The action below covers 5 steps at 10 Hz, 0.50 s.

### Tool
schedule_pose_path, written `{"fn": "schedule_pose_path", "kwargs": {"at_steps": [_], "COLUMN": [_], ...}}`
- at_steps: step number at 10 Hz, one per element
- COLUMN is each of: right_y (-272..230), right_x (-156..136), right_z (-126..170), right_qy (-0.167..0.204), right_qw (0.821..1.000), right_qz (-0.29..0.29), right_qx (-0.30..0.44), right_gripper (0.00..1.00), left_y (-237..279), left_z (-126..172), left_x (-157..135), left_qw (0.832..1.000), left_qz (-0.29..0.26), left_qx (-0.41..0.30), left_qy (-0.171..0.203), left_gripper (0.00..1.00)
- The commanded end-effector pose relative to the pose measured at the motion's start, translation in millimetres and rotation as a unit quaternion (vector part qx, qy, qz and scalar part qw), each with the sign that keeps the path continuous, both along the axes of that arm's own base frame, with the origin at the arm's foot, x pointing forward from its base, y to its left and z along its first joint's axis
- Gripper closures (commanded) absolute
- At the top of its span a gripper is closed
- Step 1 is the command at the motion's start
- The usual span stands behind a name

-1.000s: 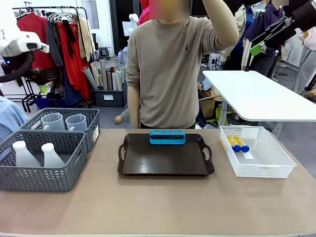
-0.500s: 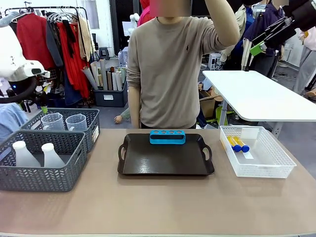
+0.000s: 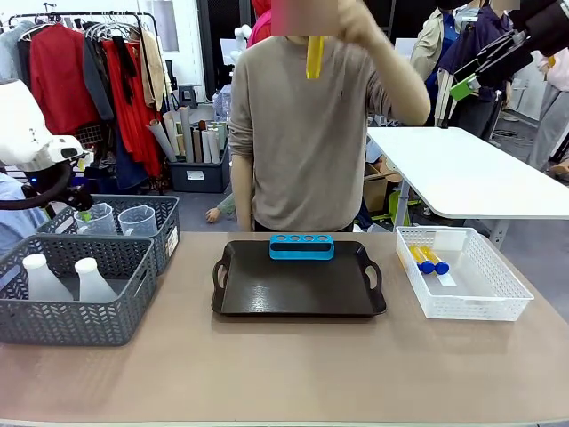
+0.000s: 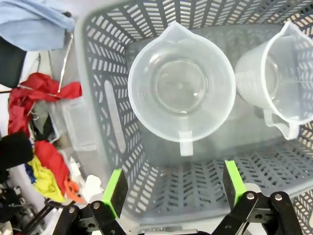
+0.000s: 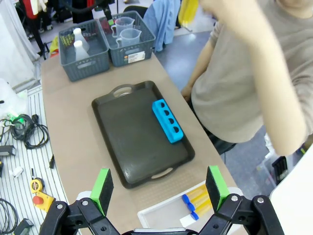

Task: Prepare the laboratory tools.
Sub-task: Pick up one Large Measuring Cup and place it on the Handle tray.

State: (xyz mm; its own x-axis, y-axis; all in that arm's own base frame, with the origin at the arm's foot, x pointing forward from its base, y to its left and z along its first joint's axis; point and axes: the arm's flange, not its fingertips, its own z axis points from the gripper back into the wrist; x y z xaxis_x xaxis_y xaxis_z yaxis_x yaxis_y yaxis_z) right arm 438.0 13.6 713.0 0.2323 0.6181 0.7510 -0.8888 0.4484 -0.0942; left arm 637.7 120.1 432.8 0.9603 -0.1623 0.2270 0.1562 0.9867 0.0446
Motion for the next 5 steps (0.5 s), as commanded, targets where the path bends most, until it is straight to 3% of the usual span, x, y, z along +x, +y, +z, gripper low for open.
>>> {"fn": "schedule_pose_path", "kwargs": {"at_steps": [1,4,5], "right_y": [1,1,1], "right_x": [0,0,0], "right_z": [1,1,1], "right_qy": [-0.002,-0.002,-0.002], "right_qw": [1.0,1.0,1.0], "right_qz": [0.003,0.003,0.003], "right_qx": [0.002,0.002,0.002], "right_gripper": [0.0,0.0,0.0], "left_y": [4,-7,-4], "left_z": [-7,-8,-15], "left_x": [16,16,15], "left_qw": [1.0,0.999,1.0], "left_qz": [-0.018,-0.036,-0.017], "left_qx": [-0.002,-0.004,0.002], "left_qy": [0.0,0.007,0.005], "left_gripper": [0.0,0.0,0.0]}}
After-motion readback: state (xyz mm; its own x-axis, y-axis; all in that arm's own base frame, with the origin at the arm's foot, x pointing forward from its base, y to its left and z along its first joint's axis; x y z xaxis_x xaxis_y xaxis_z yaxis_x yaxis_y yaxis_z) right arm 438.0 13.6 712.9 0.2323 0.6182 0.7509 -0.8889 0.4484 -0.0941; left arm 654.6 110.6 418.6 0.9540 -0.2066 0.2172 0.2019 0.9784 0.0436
